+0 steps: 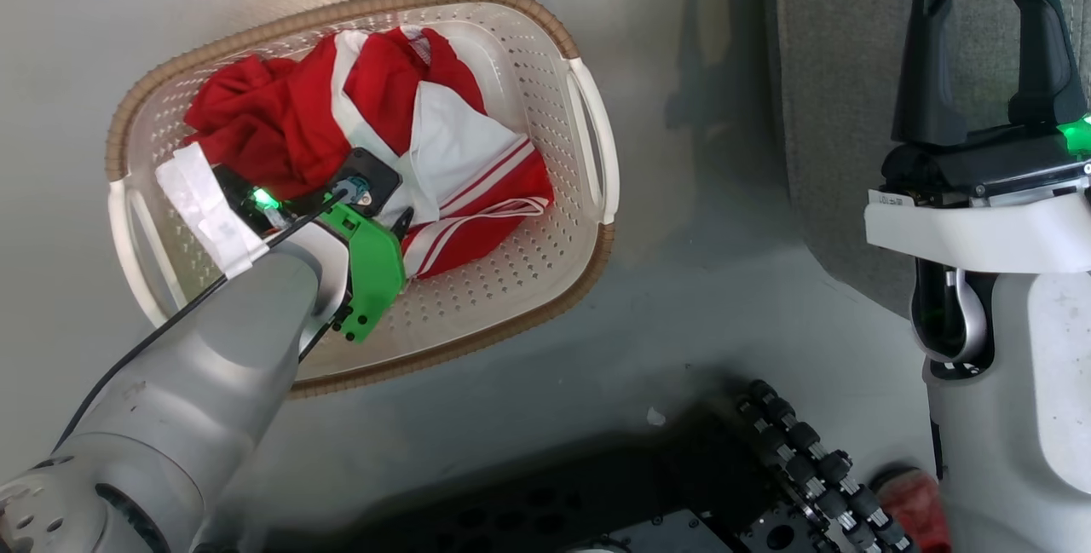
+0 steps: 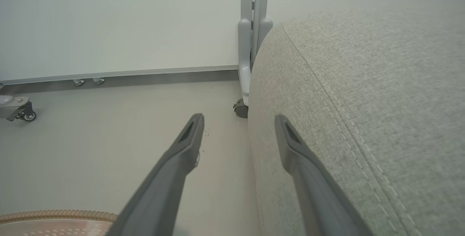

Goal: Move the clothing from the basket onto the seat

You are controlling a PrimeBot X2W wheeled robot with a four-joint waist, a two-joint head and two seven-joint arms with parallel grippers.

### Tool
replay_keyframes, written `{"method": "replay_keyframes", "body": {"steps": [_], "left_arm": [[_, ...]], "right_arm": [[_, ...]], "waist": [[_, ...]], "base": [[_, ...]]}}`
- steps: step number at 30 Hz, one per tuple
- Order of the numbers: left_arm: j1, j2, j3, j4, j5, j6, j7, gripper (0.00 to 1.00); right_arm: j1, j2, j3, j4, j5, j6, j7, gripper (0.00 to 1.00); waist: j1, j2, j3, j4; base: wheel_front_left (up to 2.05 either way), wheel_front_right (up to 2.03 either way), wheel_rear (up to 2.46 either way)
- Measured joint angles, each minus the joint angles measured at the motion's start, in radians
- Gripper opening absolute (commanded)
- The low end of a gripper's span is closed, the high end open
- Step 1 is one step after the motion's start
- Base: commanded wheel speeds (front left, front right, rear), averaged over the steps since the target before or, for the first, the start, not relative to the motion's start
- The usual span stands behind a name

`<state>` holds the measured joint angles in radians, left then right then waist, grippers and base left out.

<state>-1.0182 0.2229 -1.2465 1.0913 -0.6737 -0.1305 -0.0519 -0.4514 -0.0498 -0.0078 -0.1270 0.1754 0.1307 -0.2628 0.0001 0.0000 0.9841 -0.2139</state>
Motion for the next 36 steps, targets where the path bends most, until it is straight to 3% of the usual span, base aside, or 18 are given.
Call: {"method": "replay_keyframes", "body": {"steps": [9, 15, 16, 17, 18, 26, 36], "left_arm": [[-0.019, 0.000, -0.028, -0.024, 0.007, 0.000, 0.018, 1.00], [-0.017, 0.002, -0.034, -0.056, 0.004, 0.000, 0.105, 1.00], [-0.016, 0.004, -0.035, -0.065, 0.003, 0.000, 0.104, 0.46], [-0.016, 0.008, -0.035, -0.079, 0.005, 0.000, 0.098, 0.06], [-0.016, 0.012, -0.035, -0.089, 0.009, 0.000, 0.095, 0.00], [0.026, 0.017, -0.036, -0.122, -0.007, 0.000, 0.041, 0.00], [0.161, -0.043, -0.027, -0.083, -0.100, 0.000, -0.174, 0.00]], "right_arm": [[0.000, 0.000, 0.016, 0.009, 0.017, 0.000, 0.000, 1.00], [-0.006, 0.000, 0.028, 0.012, 0.026, 0.000, 0.000, 1.00], [-0.006, 0.000, 0.028, 0.012, 0.027, 0.000, 0.000, 1.00], [-0.006, 0.000, 0.028, 0.012, 0.028, 0.000, 0.000, 1.00], [-0.006, 0.000, 0.028, 0.013, 0.030, 0.000, 0.000, 1.00], [-0.003, 0.000, 0.018, 0.044, 0.033, 0.000, 0.000, 1.00], [0.076, 0.001, 0.024, 0.104, -0.022, 0.000, 0.000, 1.00]], "waist": [[-0.0001, 0.0000, 0.012, -0.013], [-0.0001, 0.0000, 0.016, -0.024], [0.0000, 0.0000, 0.016, -0.027], [-0.0001, 0.0000, 0.017, -0.030], [0.0000, 0.0000, 0.017, -0.032], [-0.0001, 0.0000, -0.030, -0.030], [-0.0001, 0.0000, -0.212, -0.001]], "base": [[0.00, 0.00, 0.00], [0.00, 0.00, 0.00], [0.00, 0.00, 0.00], [0.00, 0.00, 0.00], [0.00, 0.00, 0.00], [0.00, 0.00, 0.00], [0.00, 0.00, 0.00]]}}
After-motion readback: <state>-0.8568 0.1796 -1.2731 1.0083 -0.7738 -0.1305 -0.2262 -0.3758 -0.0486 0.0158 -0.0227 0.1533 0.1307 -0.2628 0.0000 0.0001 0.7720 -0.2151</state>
